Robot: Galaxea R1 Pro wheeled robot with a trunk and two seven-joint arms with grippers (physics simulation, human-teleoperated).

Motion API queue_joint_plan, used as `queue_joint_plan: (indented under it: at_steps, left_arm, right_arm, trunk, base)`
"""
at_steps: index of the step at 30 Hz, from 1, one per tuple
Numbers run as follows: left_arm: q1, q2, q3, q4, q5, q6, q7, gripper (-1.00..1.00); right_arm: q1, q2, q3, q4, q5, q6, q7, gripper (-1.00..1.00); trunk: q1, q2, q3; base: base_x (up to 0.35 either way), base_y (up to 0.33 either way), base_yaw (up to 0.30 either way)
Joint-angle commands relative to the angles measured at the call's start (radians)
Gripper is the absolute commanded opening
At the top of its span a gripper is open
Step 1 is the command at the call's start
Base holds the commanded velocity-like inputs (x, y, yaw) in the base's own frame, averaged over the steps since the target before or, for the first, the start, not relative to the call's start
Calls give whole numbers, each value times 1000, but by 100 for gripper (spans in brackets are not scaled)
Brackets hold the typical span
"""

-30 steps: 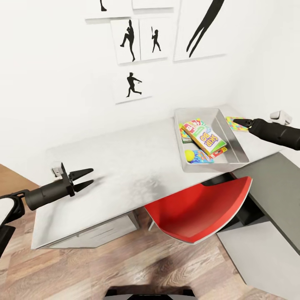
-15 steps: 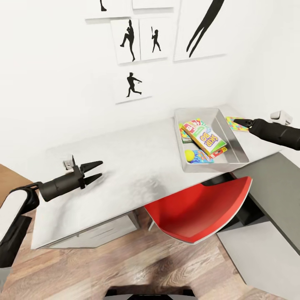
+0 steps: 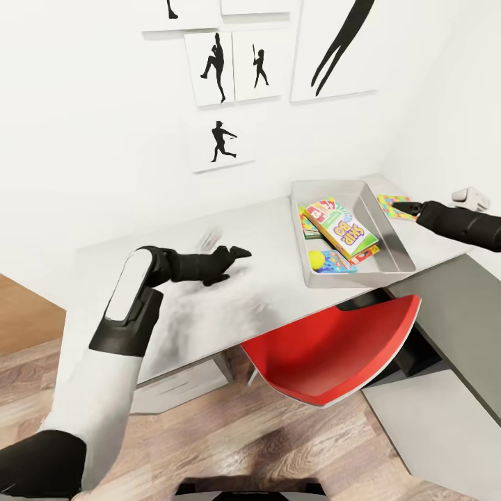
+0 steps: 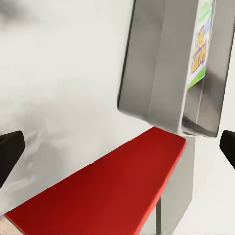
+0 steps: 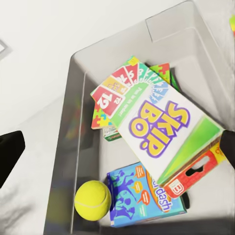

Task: Put all the toys in the child's room - the three board games (two on the bed and one on the table), the two jigsaw puzzles on the table, and the tennis ball on the table - inside the toy box on the table in the child's room.

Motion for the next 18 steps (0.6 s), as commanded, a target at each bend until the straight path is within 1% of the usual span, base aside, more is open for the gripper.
queue_joint_plan:
  at_steps: [1,3,4,7,8,11,12,14,15,18]
  left_arm:
    - [-28,-25,-10,27,-6,-2,37,100]
    - [-76,-61,-26,73,-37,-9,74,100]
    - [-76,-61,-26,73,-37,-9,74,100]
    - [-123,-102,-49,119,-83,-16,107,100]
    - [-123,-102,-49,119,-83,-16,107,100]
    - [-152,-103,-67,143,-113,-19,123,100]
    - [-152,-103,-67,143,-113,-19,123,100]
    - [-175,-103,-77,152,-125,-20,129,100]
    - [-175,-103,-77,152,-125,-20,129,100]
    - [-214,-103,-93,156,-135,-21,135,100]
  right_arm:
    - [-1,0,1,0,-12,4,-27,100]
    - [-1,0,2,0,-12,4,-55,100]
    - [-1,0,2,0,-12,4,-55,100]
    - [-1,0,3,1,-13,4,-80,100]
    - [-1,0,3,1,-13,4,-80,100]
    - [-1,0,3,1,-14,4,-93,100]
    - [-1,0,3,1,-14,4,-93,100]
    - [-1,0,2,1,-14,4,-98,100]
    - [-1,0,2,1,-14,4,-98,100]
    - [0,0,1,0,-13,4,-103,100]
  trunk:
    - [1,-2,-2]
    - [1,-2,-2]
    - [1,-2,-2]
    - [1,-2,-2]
    - [1,-2,-2]
    - [1,-2,-2]
    - [1,-2,-2]
    - [1,-2,-2]
    - [1,-2,-2]
    - [1,-2,-1]
  base:
    - [0,0,0]
    - [0,0,0]
    - [0,0,0]
    - [0,0,0]
    - [0,0,0]
    - [0,0,0]
    - [0,0,0]
    - [0,0,-3]
    - [0,0,-6]
    - [0,0,-56]
